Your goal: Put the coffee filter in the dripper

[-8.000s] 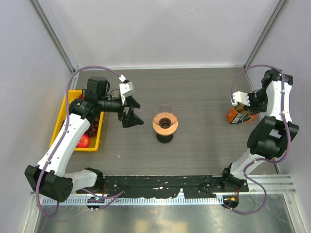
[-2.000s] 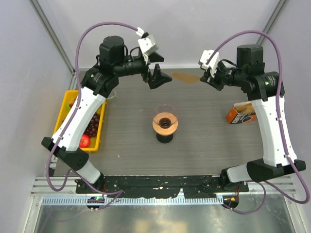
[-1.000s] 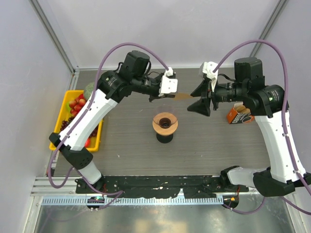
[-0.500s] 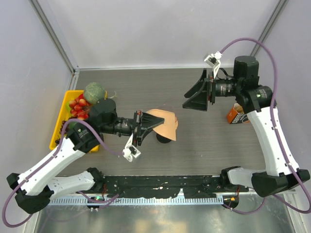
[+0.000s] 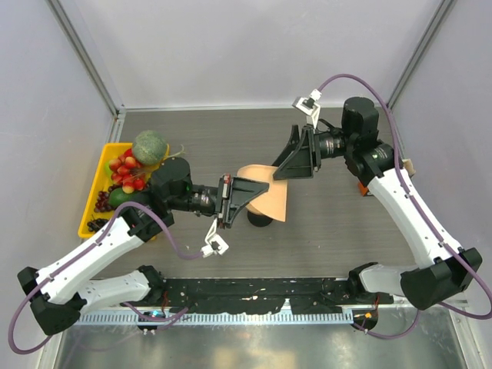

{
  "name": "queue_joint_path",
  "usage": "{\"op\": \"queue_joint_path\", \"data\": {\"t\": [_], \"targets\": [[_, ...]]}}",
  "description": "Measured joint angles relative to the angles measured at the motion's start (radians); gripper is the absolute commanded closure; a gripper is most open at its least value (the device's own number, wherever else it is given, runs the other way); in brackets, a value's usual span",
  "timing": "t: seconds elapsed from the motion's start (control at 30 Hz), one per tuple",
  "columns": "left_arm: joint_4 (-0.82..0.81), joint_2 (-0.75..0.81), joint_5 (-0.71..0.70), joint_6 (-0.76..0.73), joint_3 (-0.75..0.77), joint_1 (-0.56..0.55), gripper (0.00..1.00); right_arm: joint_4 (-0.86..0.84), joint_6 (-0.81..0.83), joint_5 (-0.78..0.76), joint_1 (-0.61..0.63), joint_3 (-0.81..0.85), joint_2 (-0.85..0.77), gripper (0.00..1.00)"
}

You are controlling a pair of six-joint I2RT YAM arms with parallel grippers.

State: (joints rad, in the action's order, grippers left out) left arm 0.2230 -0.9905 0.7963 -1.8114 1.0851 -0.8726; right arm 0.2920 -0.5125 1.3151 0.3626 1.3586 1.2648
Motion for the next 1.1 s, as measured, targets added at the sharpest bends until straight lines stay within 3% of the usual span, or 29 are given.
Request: {"op": "queue_joint_path", "data": {"t": [0.07, 0.13, 0.17, 0.23, 0.37, 0.5, 0.63, 0.8, 0.93, 1.1], "targets": [[-0.010, -0.004, -0.004, -0.007, 0.000, 0.000, 1.00, -0.001, 0.002, 0.008, 0.011, -0.004, 0.000, 0.38], [-0.011, -0.007, -0.013, -0.009, 0.000, 0.000, 0.98, -0.007, 0.003, 0.016, 0.019, -0.007, 0.000, 0.59], [-0.011, -0.009, -0.019, -0.007, 0.000, 0.000, 0.95, -0.009, 0.003, 0.020, 0.022, -0.007, 0.000, 0.78], [-0.011, -0.010, -0.034, -0.002, 0.000, 0.000, 0.83, -0.014, 0.010, 0.026, 0.023, -0.009, 0.000, 0.95], [-0.007, -0.010, -0.093, 0.033, 0.000, -0.001, 0.31, -0.017, 0.014, 0.025, 0.022, -0.008, 0.000, 0.95], [-0.003, -0.002, -0.225, 0.194, 0.006, -0.002, 0.04, -0.011, 0.033, 0.008, -0.010, 0.028, 0.001, 0.95], [0.054, 0.003, -0.399, 0.478, 0.092, 0.028, 0.01, -0.044, 0.045, -0.040, -0.106, 0.138, 0.005, 0.95], [0.179, -0.013, -0.492, 0.947, 0.293, 0.220, 0.02, -0.157, 0.043, -0.127, -0.158, 0.200, 0.005, 0.95], [0.215, -0.096, -0.334, 1.361, 0.478, 0.357, 0.04, -0.246, 0.031, -0.179, -0.155, 0.203, 0.006, 0.95], [0.009, -0.169, -0.060, 1.903, 0.470, 0.413, 0.08, -0.296, 0.030, -0.229, -0.122, 0.203, 0.008, 0.95]]}}
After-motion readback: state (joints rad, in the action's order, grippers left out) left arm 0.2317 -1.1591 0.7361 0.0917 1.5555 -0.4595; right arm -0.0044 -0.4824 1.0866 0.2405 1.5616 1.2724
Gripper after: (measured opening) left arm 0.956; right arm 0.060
